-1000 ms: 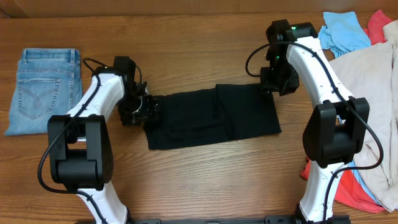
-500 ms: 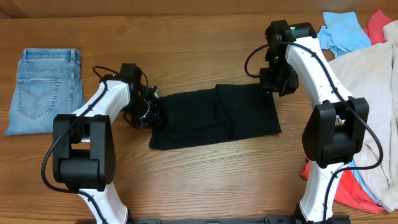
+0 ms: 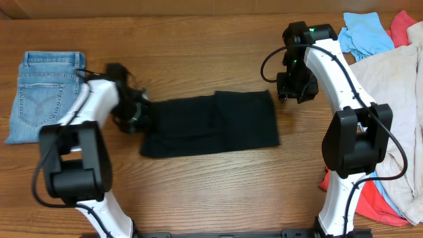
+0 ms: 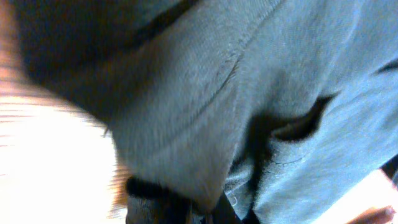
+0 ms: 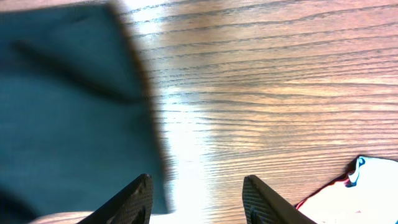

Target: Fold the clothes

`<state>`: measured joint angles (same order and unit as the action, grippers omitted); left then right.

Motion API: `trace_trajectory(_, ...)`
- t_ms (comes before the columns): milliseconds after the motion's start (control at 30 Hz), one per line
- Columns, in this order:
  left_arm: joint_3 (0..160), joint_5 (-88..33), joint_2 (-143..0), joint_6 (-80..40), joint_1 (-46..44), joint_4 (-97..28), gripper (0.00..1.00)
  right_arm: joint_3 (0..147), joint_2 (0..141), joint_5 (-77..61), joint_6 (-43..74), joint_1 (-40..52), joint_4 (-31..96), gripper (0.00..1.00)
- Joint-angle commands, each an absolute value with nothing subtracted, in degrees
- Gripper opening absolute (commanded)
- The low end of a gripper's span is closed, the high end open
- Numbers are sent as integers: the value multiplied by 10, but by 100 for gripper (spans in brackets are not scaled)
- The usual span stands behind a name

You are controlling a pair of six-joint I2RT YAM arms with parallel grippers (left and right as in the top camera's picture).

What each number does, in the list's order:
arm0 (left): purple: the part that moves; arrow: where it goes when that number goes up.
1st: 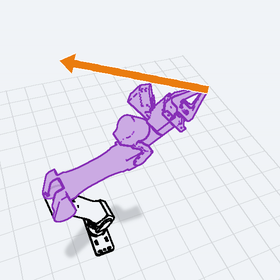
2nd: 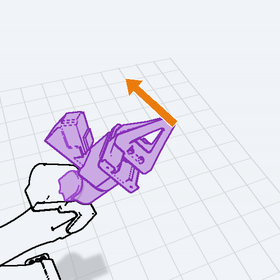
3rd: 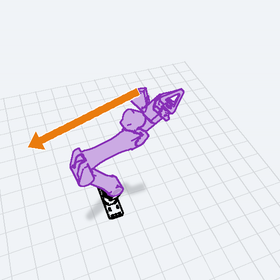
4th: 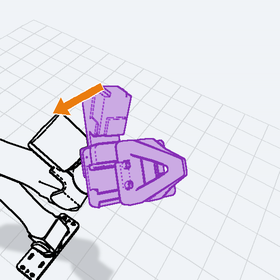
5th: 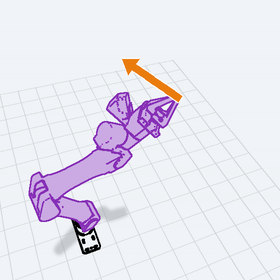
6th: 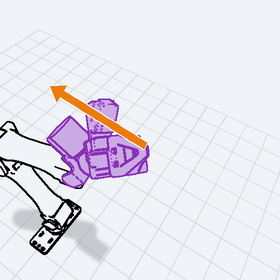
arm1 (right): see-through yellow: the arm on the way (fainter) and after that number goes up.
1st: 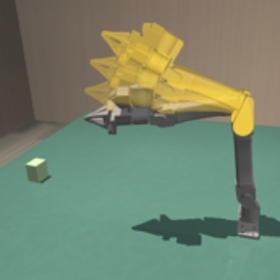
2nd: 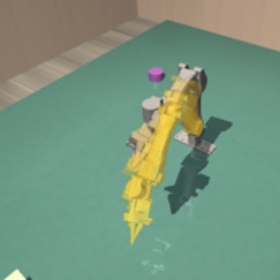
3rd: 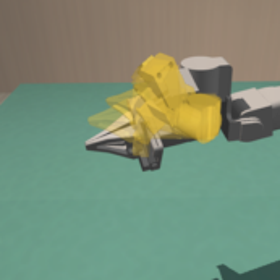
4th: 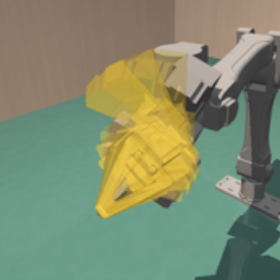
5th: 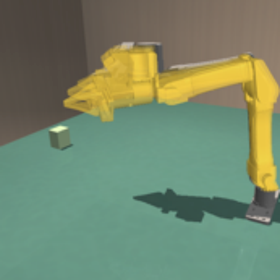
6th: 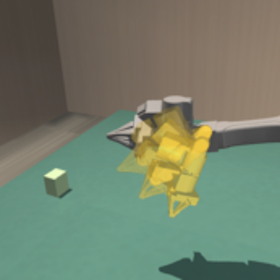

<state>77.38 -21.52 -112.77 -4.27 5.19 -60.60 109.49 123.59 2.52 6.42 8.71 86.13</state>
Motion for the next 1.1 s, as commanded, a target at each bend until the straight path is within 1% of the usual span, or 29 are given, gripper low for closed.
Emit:
trace_trajectory(0,856,-155,-1126,-12,119,-643,4,1110,1213,29,69,76,860,50)
trace_trajectory(100,928,-133,-1126,-12,161,-682,4,1110,1213,29,69,70,860,50)
trace_trajectory(200,1005,-157,-1126,-13,192,-720,5,1110,1213,29,69,65,861,50)
trace_trajectory(300,1058,-207,-1126,-13,198,-757,6,1110,1213,29,69,63,860,50)
trace_trajectory(367,1071,-228,-1126,-13,185,-769,6,1110,1213,29,69,63,860,50)
trace_trajectory(533,1070,-243,-1126,-17,116,-795,5,1110,1213,29,69,63,863,50)
trace_trajectory(767,1070,-228,-1127,-52,-27,-781,5,1110,1213,29,60,63,863,50)
trace_trajectory(900,1069,-155,-1129,-88,-92,-775,7,1110,1213,29,60,63,866,50)
trace_trajectory(1067,1047,-94,-1132,-95,-147,-773,10,1110,1213,29,58,63,869,50)
